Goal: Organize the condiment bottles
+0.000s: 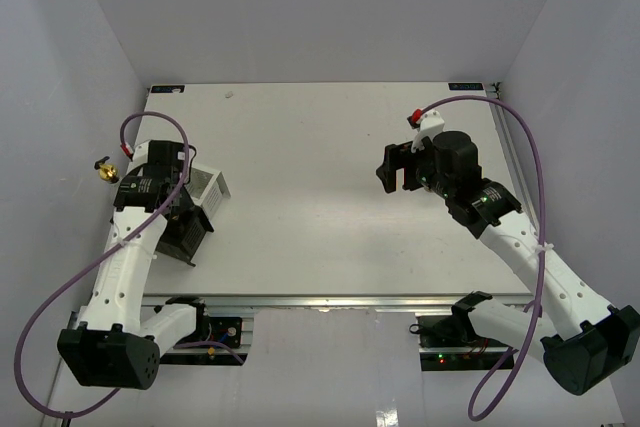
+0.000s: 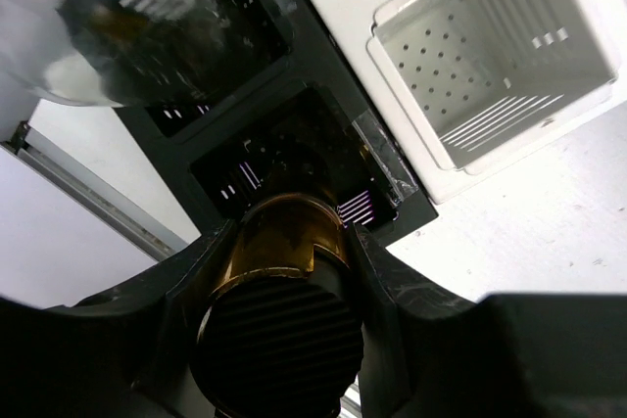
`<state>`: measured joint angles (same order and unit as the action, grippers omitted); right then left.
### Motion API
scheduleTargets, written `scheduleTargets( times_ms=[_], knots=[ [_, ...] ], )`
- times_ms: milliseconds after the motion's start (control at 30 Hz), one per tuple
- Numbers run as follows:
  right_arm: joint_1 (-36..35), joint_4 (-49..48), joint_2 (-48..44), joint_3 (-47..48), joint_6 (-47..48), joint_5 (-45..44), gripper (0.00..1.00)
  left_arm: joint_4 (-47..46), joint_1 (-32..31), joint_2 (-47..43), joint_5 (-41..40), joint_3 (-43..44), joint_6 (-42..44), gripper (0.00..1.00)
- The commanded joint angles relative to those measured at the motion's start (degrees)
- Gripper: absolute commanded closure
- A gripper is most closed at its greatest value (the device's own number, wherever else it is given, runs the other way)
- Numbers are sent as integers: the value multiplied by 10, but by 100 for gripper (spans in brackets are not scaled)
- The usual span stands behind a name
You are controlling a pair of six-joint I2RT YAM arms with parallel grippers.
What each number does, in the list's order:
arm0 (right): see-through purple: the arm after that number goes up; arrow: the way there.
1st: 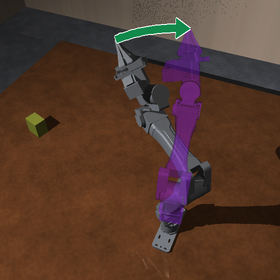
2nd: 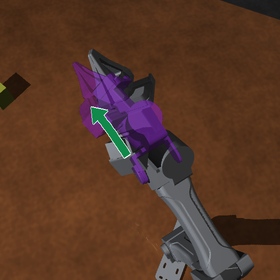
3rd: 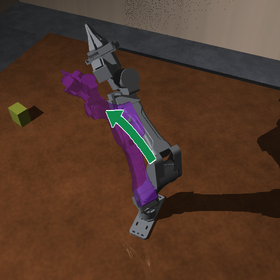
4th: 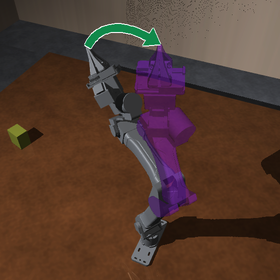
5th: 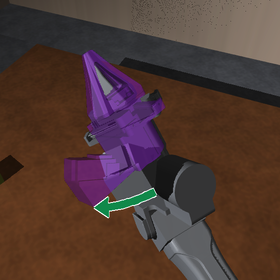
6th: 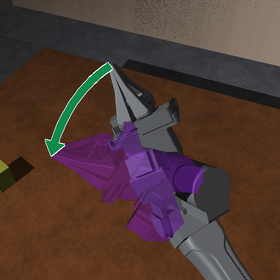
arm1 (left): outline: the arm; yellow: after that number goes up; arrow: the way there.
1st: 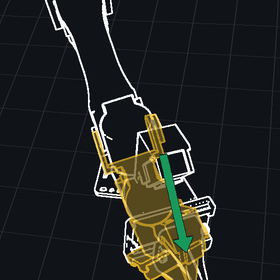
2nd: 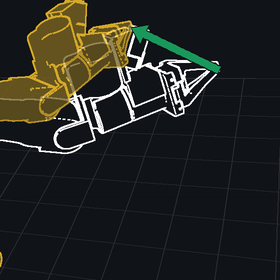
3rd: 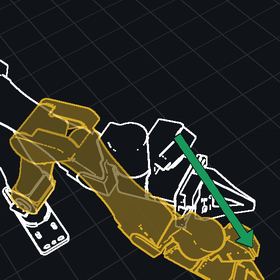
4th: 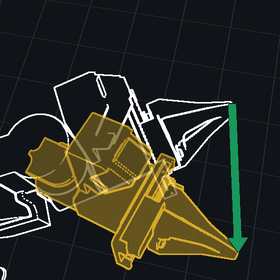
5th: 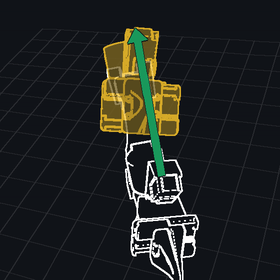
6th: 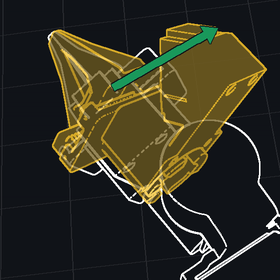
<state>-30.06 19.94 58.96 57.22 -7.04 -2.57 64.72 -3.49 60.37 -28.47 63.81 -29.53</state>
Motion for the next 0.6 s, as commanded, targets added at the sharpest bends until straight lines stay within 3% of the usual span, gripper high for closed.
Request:
scheduleTargets(
  times_ms=[0,67,133,267,400,567],
  knots=[
    [2,-13,-13,-5,9,0,12,-52,4,-3,22,-33,2,62],
    [1,-14,-14,-6,10,1,12,-55,5,-2,25,-36,3,58],
    [2,-15,-12,-6,10,1,12,-54,6,-1,19,-32,5,38],
    [2,-16,-9,-7,10,4,12,-43,7,4,3,-18,8,11],
    [2,-14,-8,-5,10,2,12,-22,8,3,-7,16,13,2],
    [1,-10,-9,-2,10,-3,12,15,8,-2,18,102,31,2]
  ],
)
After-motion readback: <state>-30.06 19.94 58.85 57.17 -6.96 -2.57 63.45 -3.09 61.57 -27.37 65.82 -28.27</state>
